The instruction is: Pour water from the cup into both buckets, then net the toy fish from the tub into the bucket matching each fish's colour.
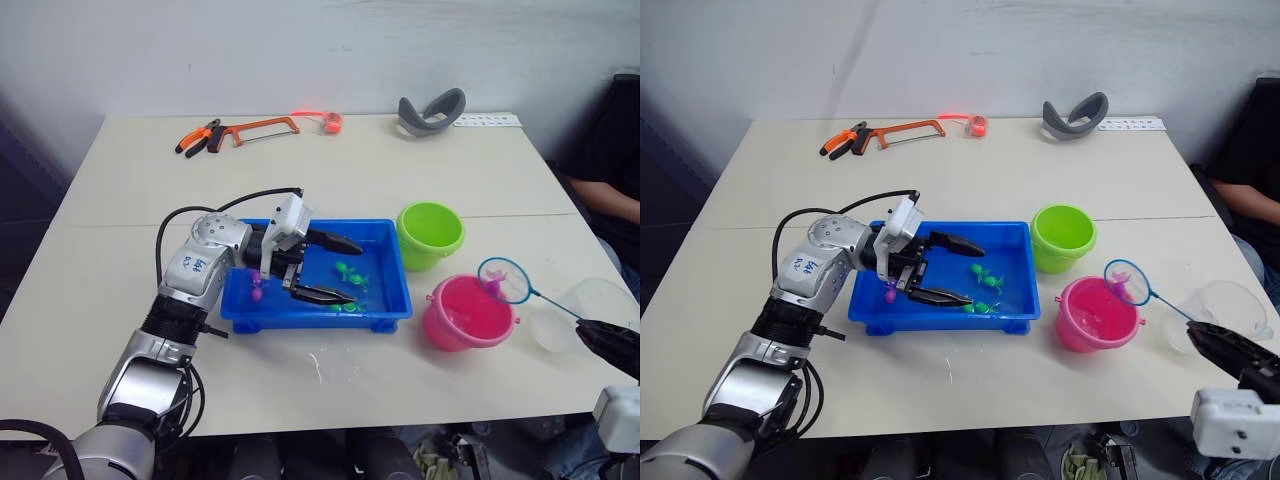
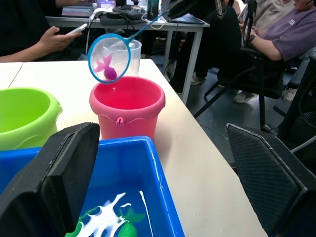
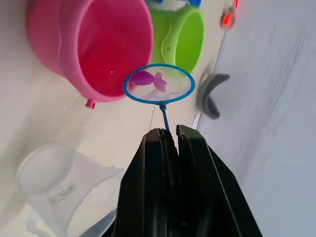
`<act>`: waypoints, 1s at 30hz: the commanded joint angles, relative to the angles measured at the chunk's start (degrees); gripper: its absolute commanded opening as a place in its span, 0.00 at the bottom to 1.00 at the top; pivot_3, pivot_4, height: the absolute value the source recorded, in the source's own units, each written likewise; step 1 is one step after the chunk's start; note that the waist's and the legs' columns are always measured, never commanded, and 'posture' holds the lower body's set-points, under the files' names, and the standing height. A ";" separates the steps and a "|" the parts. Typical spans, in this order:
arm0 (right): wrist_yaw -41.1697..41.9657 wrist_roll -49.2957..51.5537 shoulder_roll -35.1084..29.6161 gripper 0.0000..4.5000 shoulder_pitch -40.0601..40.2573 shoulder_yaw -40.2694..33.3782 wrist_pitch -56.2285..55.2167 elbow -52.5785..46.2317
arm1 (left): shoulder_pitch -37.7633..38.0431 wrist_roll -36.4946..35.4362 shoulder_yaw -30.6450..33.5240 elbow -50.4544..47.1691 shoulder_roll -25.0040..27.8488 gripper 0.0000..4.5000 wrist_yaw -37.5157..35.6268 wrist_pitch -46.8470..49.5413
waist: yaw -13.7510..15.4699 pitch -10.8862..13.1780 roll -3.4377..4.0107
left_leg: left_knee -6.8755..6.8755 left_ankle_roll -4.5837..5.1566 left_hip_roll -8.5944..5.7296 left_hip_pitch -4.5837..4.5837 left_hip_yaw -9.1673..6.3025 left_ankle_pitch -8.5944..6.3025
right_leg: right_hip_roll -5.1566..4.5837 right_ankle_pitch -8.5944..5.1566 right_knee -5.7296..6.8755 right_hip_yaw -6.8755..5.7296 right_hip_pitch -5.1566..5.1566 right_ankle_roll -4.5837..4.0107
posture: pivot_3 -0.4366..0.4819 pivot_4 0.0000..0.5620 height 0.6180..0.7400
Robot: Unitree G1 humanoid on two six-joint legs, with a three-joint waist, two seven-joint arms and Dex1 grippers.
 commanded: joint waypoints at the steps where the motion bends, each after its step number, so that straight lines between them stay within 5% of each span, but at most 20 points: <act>1: -1.49 -0.03 -0.37 0.00 0.42 -2.22 -7.90 0.70 | -0.59 0.07 1.00 -1.22 0.47 0.99 0.00 -0.39 | -0.03 0.00 0.00 | 0.00 0.00 0.00 0.02 0.00 0.00 | 0.00 0.00 -0.01 0.00 0.03 0.00 | 0.48 0.27 1.00; 7: -1.48 -1.49 -1.14 0.00 0.80 -4.36 -11.12 3.11 | -1.21 0.40 1.08 -0.27 -0.05 0.99 0.23 -0.94 | -0.13 0.02 0.00 | -0.16 0.00 -0.01 0.92 0.00 -0.10 | -0.03 -0.01 -0.29 -0.03 1.02 -0.02 | 0.48 0.27 1.00; 14: -1.79 -2.28 -1.18 0.00 1.19 -5.67 -12.48 4.19 | -1.73 0.85 1.10 1.21 -0.90 0.99 0.21 -2.03 | -0.09 0.02 0.00 | -0.20 0.01 0.01 0.94 -0.04 -0.11 | -0.04 -0.02 -0.29 -0.04 1.05 -0.04 | 0.48 0.27 1.00; 18: -1.30 8.32 0.53 0.00 3.07 -2.41 -2.67 3.91 | -1.57 1.20 0.86 1.74 -0.96 0.99 -0.05 -2.79 | -0.09 0.02 0.00 | -0.22 0.01 0.04 0.93 -0.03 -0.11 | -0.08 -0.02 -0.30 -0.03 1.04 -0.04 | 0.48 0.27 1.00; 22: 0.14 27.46 0.25 0.00 6.45 -0.82 20.05 -2.82 | -0.95 1.79 1.01 2.33 0.23 0.99 -0.72 -3.32 | -0.10 0.01 0.03 | -0.28 0.01 0.15 0.95 -0.05 -0.10 | -0.17 -0.04 -0.29 0.04 1.05 -0.07 | 0.48 0.27 1.00; 30: -4.49 56.16 -13.42 0.00 -3.79 5.91 52.18 -10.06 | -0.28 3.62 3.57 5.35 7.23 0.99 -0.69 -4.02 | -0.39 0.01 0.04 | -0.65 0.31 0.18 1.04 -0.09 -0.21 | -0.28 -0.05 -0.31 0.05 1.03 -0.11 | 0.48 0.27 1.00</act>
